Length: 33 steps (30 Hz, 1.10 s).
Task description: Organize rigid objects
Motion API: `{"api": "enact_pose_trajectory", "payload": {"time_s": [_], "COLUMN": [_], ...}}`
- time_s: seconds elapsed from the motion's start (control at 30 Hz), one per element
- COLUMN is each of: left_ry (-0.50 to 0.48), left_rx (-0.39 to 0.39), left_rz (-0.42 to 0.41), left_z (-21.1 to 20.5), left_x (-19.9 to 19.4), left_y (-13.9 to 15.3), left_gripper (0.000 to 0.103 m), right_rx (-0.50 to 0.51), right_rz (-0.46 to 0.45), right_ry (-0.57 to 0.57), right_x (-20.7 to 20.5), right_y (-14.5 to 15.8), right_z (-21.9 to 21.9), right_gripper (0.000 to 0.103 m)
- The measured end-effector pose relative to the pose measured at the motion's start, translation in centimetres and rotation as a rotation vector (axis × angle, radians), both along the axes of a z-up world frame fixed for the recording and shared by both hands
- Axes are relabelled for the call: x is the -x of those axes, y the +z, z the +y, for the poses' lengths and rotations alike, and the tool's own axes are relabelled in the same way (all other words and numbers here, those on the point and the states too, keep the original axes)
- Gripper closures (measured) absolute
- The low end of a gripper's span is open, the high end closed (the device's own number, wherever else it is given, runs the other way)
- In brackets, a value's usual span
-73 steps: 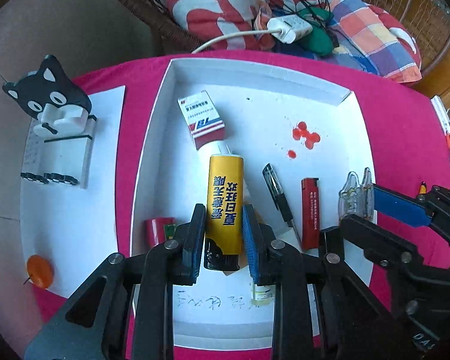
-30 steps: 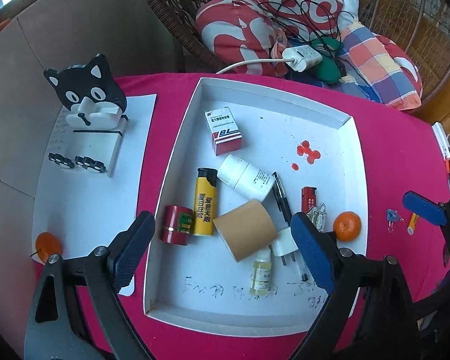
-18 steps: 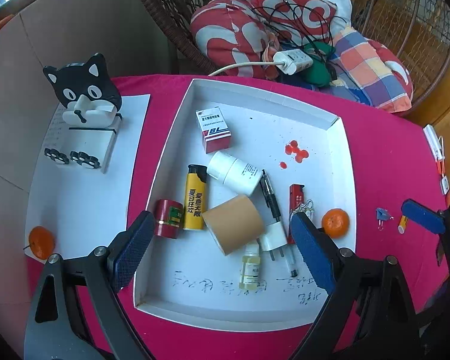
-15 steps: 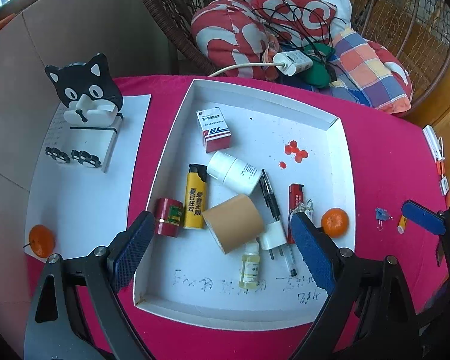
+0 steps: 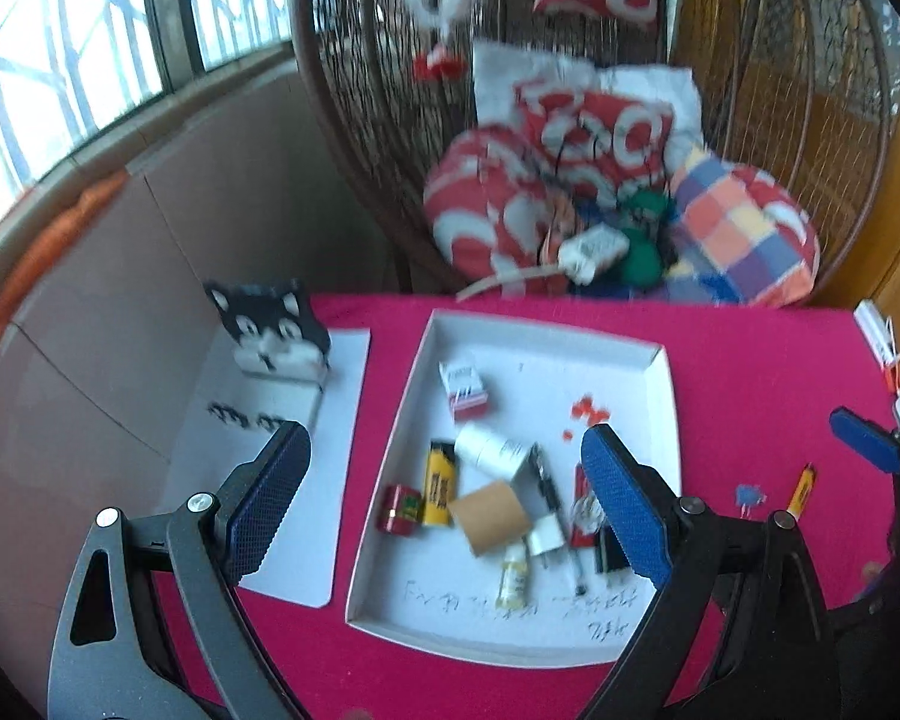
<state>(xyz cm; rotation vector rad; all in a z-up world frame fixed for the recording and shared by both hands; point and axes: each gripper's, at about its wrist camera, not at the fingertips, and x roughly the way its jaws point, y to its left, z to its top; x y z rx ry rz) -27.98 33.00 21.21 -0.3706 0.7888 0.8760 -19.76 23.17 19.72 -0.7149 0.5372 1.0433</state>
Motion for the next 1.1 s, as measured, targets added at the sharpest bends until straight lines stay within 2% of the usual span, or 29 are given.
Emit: {"api": "enact_pose_trajectory", "payload": {"time_s": [0.03, 0.17, 0.2, 0.3, 0.33, 0.47, 0.6, 0.67, 0.73, 0.93, 1.1], "left_ry": [0.005, -0.011, 0.002, 0.085, 0.084, 0.068, 0.042, 0.047, 0.052, 0.093, 0.110], "left_rx": [-0.014, 0.024, -0.002, -0.169, -0.194, -0.148, -0.037, -0.012, -0.008, -0.060, -0.151], "left_rz": [-0.010, -0.090, -0.086, -0.013, -0.020, -0.116, -0.121, -0.110, -0.132, -0.160, -0.166], "left_z": [-0.3, -1.3, -1.8, -3.8, -4.4, -5.4, -5.9, -6.3, -7.1, -10.4, -13.4], "left_x": [-0.1, -0.2, -0.3, -0.5, -0.4, 0.5, 0.5, 0.4, 0.6, 1.4, 2.2], "left_y": [0.6, 2.0, 2.5, 4.4, 5.1, 7.2, 8.4, 9.2, 10.0, 12.0, 13.3], "left_gripper": [0.010, 0.010, 0.010, 0.010, 0.010, 0.010, 0.010, 0.010, 0.010, 0.010, 0.010], "right_rx": [-0.017, -0.038, -0.046, -0.074, -0.077, -0.116, -0.154, -0.188, -0.239, -0.376, -0.454], "right_rz": [-0.015, -0.047, -0.050, -0.087, -0.099, -0.131, -0.096, -0.041, 0.023, 0.070, 0.102], "right_ry": [-0.005, -0.012, -0.014, -0.041, -0.049, -0.095, -0.130, -0.136, -0.138, -0.133, -0.124], "right_x": [-0.1, -0.4, -0.4, -0.8, -0.8, -1.4, -2.3, -3.0, -3.6, -3.8, -4.1], "right_y": [0.6, 1.6, 1.9, 2.8, 3.0, 4.5, 6.3, 7.7, 9.4, 13.6, 15.6], "right_z": [-0.5, -1.4, -1.7, -2.6, -2.7, -4.1, -5.8, -7.0, -8.6, -13.4, -16.4], "right_gripper": [0.000, 0.000, 0.000, 0.000, 0.000, 0.000, 0.000, 0.000, 0.000, 0.000, 0.000]}}
